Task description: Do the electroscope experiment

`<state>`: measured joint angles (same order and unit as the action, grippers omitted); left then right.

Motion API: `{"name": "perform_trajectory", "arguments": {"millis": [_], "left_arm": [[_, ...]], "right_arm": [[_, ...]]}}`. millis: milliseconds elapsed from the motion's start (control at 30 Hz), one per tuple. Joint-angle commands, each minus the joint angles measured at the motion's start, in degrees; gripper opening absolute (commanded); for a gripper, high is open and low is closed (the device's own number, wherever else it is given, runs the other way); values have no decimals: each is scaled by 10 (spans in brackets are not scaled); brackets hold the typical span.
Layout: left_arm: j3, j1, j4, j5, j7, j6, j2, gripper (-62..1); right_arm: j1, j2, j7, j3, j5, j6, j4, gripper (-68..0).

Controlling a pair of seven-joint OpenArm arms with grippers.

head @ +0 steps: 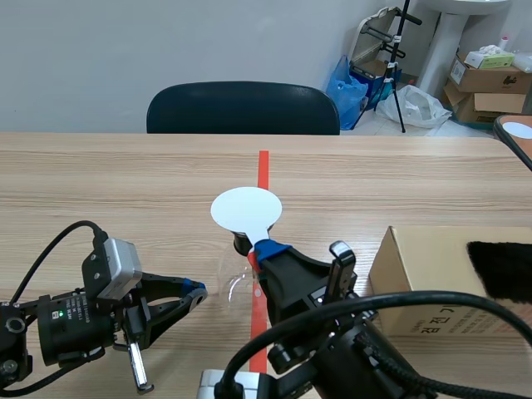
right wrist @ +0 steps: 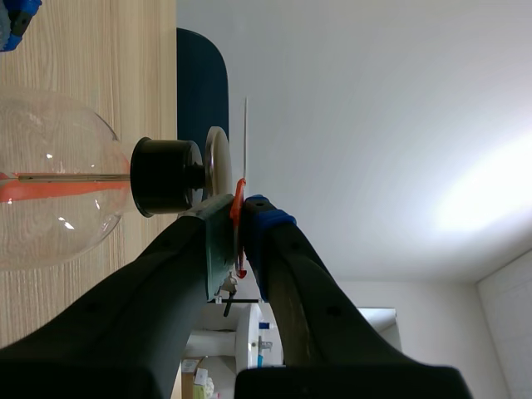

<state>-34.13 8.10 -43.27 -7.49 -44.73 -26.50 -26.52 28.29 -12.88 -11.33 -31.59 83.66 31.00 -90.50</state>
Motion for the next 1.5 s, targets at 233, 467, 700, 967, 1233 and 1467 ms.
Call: {"name": "perform_trajectory", "arguments": {"millis": [233,467,700,967,1233,1467], "left_arm": [[0,0,-5,8,-7,3,0,-578],[0,0,-5,8,-7,3,0,-578],[0,0,-5,8,-7,3,0,-578],[0,0,-5,8,-7,3,0,-577],[0,0,-5,8,-7,3,0,-578],[0,0,-5,8,-7,3,0,-578]], "right_arm": [[-7,-3,3,1,0,6,-10,-665],[-7,-3,59,1,0,6,-10,-665],[-7,-3,167,1,0,6,-10,-664],[-7,-3,278,1,0,6,-10,-664],[-7,-3,329,1,0,6,-10,-664],[-7,-3,337,1,0,6,-10,-664]]}}
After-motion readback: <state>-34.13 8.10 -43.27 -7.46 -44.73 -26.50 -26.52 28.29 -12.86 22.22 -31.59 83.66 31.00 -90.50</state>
